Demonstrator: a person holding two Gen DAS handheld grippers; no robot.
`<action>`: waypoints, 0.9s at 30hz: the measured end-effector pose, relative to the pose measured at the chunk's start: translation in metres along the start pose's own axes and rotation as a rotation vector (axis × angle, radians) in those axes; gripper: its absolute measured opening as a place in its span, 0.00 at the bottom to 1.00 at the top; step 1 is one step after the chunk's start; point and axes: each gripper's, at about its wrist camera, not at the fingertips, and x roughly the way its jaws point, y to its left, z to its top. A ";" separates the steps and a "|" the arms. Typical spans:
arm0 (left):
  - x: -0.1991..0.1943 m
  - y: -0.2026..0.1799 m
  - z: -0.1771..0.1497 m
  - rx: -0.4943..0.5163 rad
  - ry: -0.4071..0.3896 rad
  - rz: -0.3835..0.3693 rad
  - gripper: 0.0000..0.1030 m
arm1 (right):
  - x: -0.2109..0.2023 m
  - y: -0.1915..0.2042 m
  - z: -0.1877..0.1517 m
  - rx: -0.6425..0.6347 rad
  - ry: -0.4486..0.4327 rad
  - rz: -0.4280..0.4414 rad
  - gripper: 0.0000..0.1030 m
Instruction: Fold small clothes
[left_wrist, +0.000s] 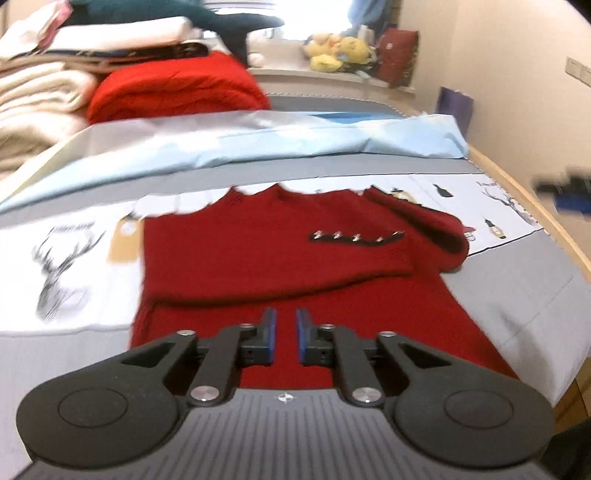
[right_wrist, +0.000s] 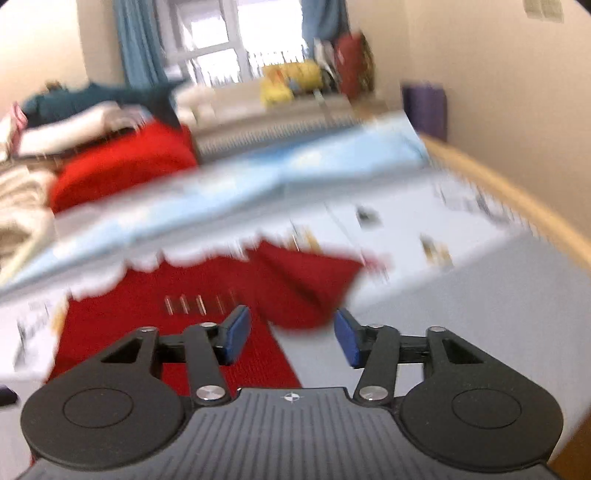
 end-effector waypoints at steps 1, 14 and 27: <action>0.009 -0.012 0.002 0.016 0.007 -0.001 0.09 | 0.009 0.007 0.015 -0.010 -0.022 0.015 0.68; 0.194 -0.087 0.015 0.137 0.134 -0.055 0.14 | 0.076 0.013 0.053 -0.035 -0.149 0.175 0.62; 0.223 -0.016 0.072 0.184 0.096 0.032 0.11 | 0.159 -0.047 0.034 0.105 0.124 0.031 0.41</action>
